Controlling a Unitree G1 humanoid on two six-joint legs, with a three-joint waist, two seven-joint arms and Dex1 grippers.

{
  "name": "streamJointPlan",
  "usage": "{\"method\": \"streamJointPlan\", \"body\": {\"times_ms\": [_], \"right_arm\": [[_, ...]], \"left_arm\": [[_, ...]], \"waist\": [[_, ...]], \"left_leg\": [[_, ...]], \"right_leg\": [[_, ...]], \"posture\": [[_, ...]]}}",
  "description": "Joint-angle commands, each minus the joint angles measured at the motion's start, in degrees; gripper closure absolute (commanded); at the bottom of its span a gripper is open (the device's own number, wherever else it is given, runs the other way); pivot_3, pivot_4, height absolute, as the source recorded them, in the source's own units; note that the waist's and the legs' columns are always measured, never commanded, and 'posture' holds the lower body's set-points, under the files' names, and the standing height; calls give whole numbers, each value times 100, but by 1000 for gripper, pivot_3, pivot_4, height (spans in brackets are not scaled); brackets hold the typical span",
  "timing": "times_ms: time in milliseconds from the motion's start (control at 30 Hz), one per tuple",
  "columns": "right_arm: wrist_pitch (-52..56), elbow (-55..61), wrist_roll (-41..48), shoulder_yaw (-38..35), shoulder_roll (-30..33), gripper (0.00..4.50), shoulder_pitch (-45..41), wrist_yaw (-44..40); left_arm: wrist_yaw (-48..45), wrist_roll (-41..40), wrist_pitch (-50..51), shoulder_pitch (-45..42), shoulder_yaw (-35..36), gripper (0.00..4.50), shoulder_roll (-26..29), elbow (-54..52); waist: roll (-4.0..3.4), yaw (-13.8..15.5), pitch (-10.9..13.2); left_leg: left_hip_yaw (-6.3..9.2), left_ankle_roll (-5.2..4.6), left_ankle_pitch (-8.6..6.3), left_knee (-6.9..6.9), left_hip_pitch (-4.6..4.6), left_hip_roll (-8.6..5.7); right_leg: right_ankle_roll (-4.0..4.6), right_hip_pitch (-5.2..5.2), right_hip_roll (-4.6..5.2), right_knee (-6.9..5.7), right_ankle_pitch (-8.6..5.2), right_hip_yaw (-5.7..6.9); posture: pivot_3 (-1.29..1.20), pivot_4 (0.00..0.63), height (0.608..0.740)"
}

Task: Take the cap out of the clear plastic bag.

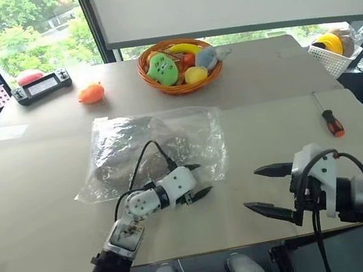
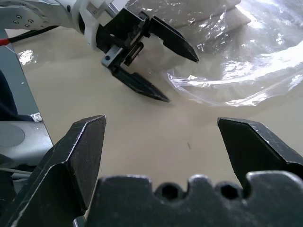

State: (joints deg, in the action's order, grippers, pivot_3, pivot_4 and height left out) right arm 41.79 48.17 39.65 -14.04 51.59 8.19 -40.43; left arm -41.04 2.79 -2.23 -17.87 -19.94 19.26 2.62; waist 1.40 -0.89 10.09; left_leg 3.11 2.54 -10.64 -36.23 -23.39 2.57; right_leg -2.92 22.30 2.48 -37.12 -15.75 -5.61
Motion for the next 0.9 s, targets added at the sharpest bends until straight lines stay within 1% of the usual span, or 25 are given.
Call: {"method": "streamJointPlan", "body": {"times_ms": [33,167,200,233,400,500,667,800,900], "right_arm": [[20,201,119,-118,-37,0,-12,85],[31,236,135,-84,-68,0,-37,155],[41,248,147,-73,-75,0,-53,178],[46,255,156,-64,-81,0,-66,196],[70,255,195,-7,-86,0,-145,279],[89,242,228,23,-85,0,-203,320],[110,192,307,84,-81,0,-346,363],[66,40,295,219,-76,0,-530,281],[5,-105,216,382,-68,0,-697,168]], "left_arm": [[111,94,-150,-141,-31,2625,-124,-21],[127,185,-219,-216,-63,4058,-205,56],[125,195,-218,-227,-61,4354,-217,64],[123,203,-220,-237,-60,4445,-225,68],[106,237,-187,-303,-43,4445,-201,63],[6,39,12,-273,111,4445,-121,-114],[-559,-659,503,32,518,4445,384,-729],[-1080,-1298,757,378,1099,4445,1045,-1077],[-1533,-1683,698,735,1535,4445,1573,-1088]], "waist": [[0,3,0],[0,3,0],[0,4,0],[0,3,0],[0,-1,0],[0,-3,0],[0,-57,0],[0,-74,0],[0,-98,0]], "left_leg": [[0,0,0,0,0,0],[0,0,0,0,0,0],[0,0,0,0,0,0],[0,0,0,0,0,0],[0,0,0,0,0,0],[1,0,0,0,0,0],[0,0,0,6,4,2],[-1,0,0,8,4,3],[-2,0,0,8,7,4]], "right_leg": [[0,0,0,0,0,0],[0,0,0,0,0,0],[0,0,0,0,0,0],[0,0,0,0,0,0],[0,0,0,0,0,0],[0,-1,0,0,0,0],[0,1,-1,-1,0,0],[0,2,-1,0,0,0],[1,0,-1,0,0,0]], "posture": [[0,150,735],[0,150,735],[0,150,735],[0,150,735],[0,150,735],[0,150,735],[0,150,735],[0,150,735],[0,150,735]]}}
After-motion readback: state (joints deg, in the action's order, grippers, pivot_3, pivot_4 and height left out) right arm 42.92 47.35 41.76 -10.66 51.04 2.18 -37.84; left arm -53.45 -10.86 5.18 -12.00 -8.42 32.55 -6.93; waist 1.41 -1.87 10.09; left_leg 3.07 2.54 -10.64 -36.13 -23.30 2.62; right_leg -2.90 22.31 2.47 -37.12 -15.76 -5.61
